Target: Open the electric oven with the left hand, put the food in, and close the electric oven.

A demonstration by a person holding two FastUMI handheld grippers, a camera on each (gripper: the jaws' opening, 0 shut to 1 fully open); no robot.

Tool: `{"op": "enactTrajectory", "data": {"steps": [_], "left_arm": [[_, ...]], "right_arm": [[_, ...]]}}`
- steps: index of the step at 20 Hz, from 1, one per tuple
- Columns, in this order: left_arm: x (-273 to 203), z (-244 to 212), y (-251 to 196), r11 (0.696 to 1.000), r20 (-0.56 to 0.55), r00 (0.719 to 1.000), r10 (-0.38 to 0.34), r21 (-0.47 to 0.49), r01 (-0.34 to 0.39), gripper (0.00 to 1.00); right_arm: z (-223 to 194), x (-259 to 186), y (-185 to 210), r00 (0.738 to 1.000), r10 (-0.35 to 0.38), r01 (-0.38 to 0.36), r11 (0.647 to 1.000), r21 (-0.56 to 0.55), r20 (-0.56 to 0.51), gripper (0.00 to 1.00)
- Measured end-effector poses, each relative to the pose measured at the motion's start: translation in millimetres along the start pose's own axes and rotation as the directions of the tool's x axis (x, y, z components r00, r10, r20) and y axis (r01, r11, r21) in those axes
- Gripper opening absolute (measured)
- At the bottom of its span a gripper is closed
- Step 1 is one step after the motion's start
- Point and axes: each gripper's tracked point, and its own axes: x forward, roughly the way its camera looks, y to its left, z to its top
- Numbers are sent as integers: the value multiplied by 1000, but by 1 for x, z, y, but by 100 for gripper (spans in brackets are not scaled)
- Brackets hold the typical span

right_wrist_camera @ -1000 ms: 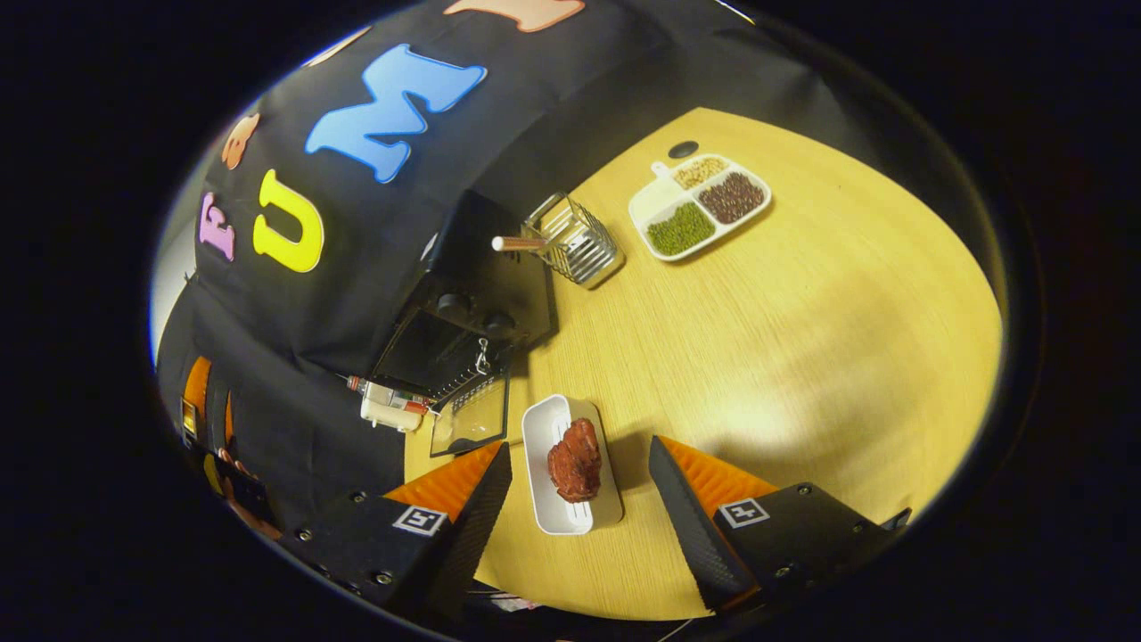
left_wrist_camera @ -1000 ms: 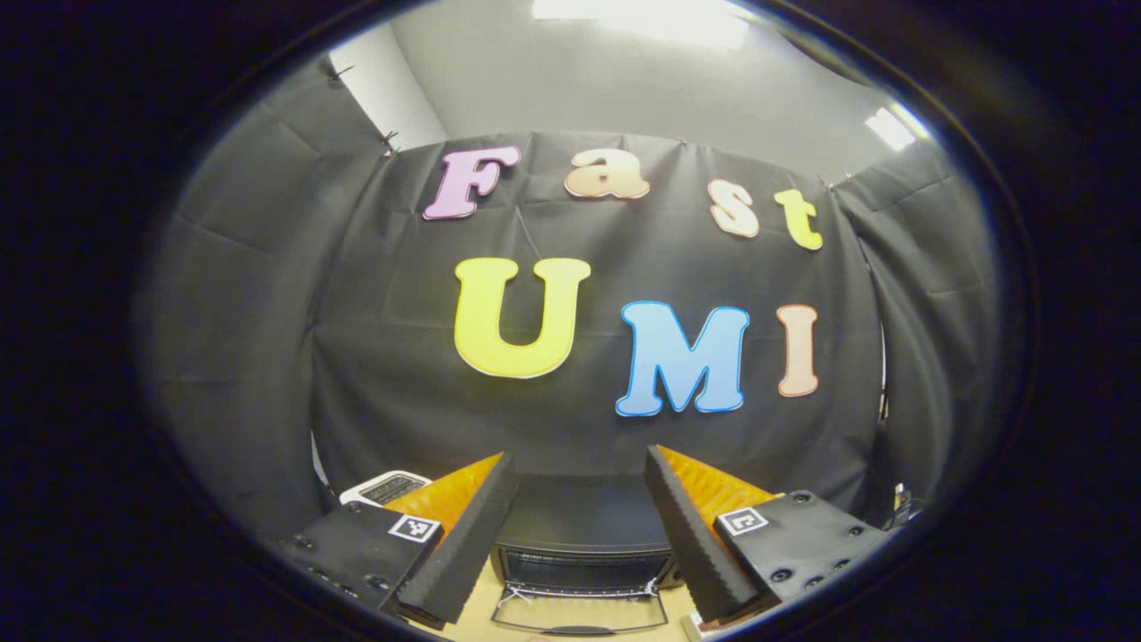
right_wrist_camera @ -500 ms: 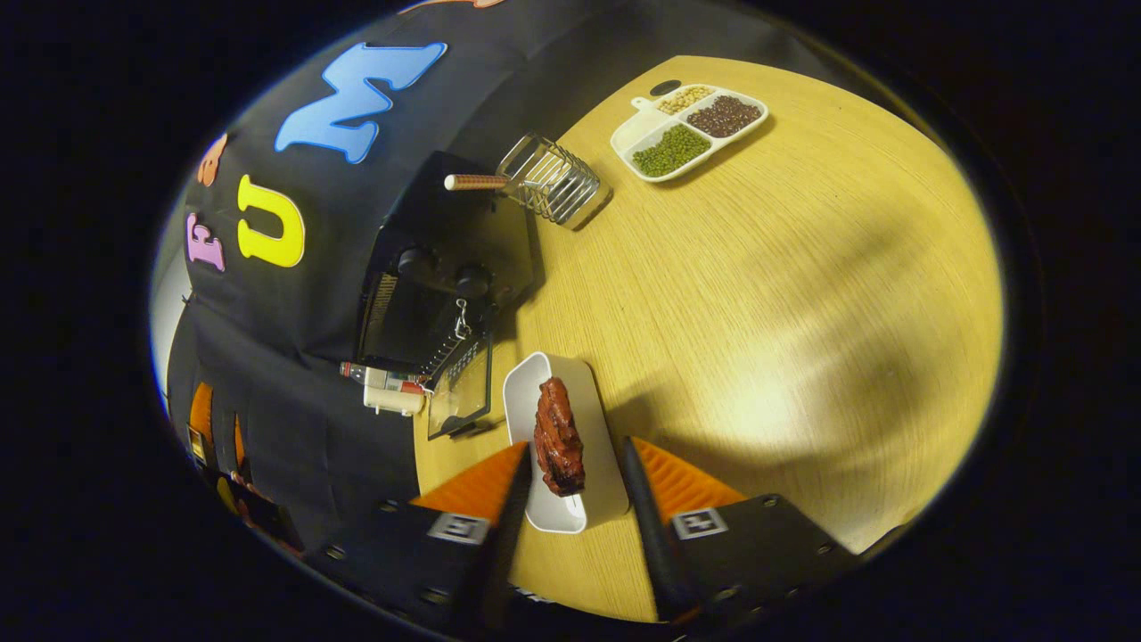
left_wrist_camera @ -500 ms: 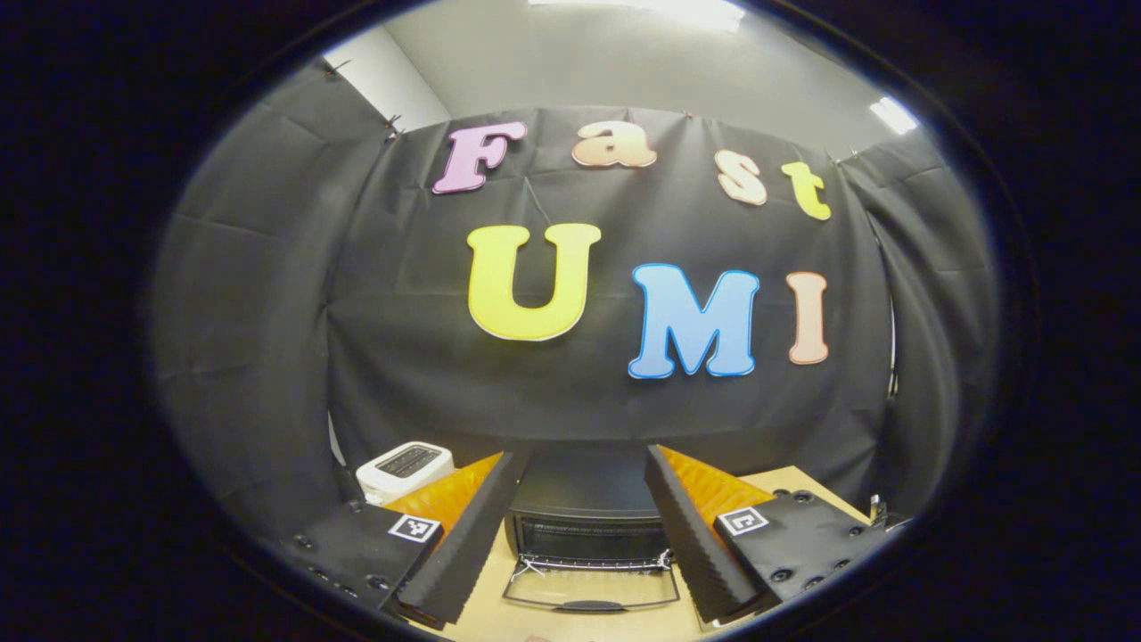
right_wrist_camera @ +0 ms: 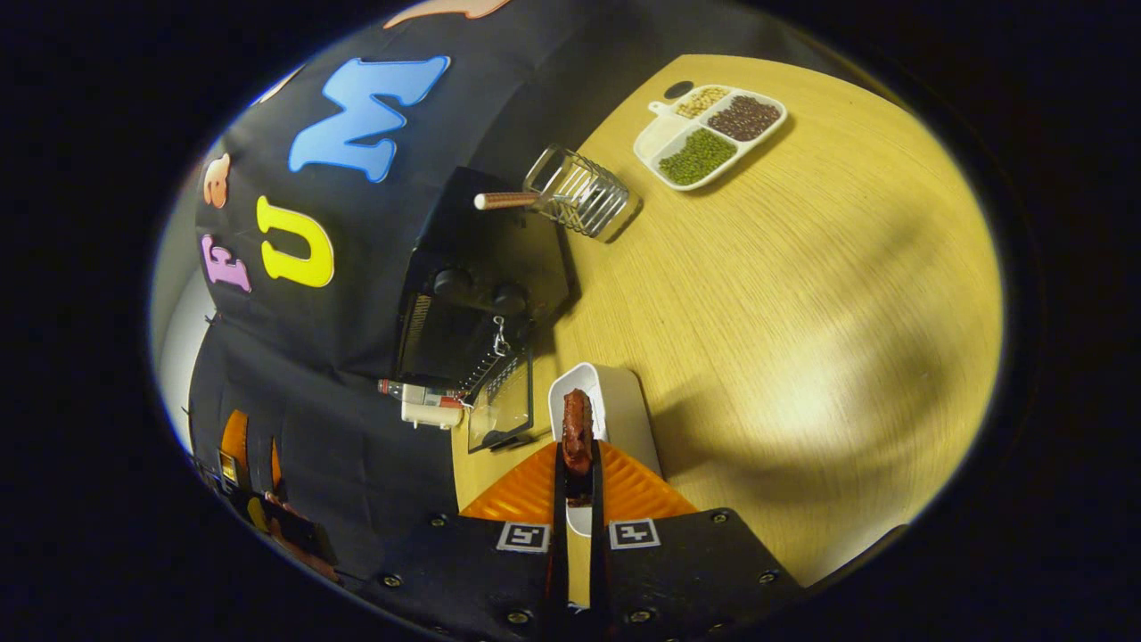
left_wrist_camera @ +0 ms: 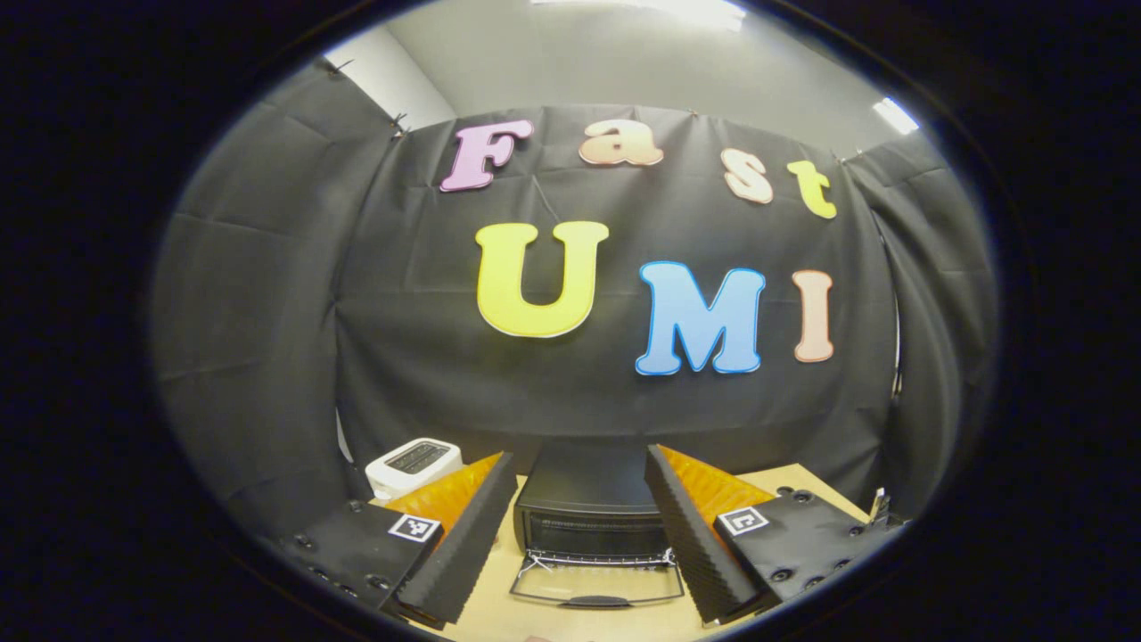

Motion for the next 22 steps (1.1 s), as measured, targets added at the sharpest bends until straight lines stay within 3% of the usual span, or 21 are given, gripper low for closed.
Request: {"op": "enactTrajectory", "data": {"steps": [4, 5, 8, 10, 13, 14, 15, 17, 22], "left_arm": [[0, 4, -1, 1000, 13, 1000, -9, 1, 9, 100], [0, 4, -1, 1000, 14, 1000, -12, -1, 12, 92], [-2, 8, 1, 1000, 23, 1000, -18, -5, 18, 100], [-3, 10, 4, 1000, 32, 999, -21, -1, 21, 100], [-5, 13, 12, 1000, 33, 999, -28, -8, 28, 100], [-5, 14, 15, 999, 34, 999, -32, -12, 32, 91], [-5, 15, 18, 999, 35, 999, -36, -15, 37, 97], [-4, 16, 26, 999, 36, 998, -45, -12, 46, 100], [-9, 17, 55, 999, 27, 999, -43, -21, 44, 98]], "right_arm": [[15, -15, 45, 993, 109, -109, 994, 0, 35, 10], [17, -20, 60, 989, 145, -145, 989, -4, 41, 10], [17, -25, 99, 975, 219, -217, 975, -55, 39, 10], [13, -24, 123, 967, 255, -252, 964, -78, 25, 10], [8, -7, 153, 958, 286, -285, 954, -92, 8, 10], [5, 1, 163, 955, 297, -295, 951, -92, 4, 10], [5, 9, 172, 951, 308, -306, 948, -90, 3, 10], [4, 27, 190, 945, 327, -324, 943, -76, 17, 10], [7, 91, 205, 952, 301, -300, 953, -36, 51, 10]]}}
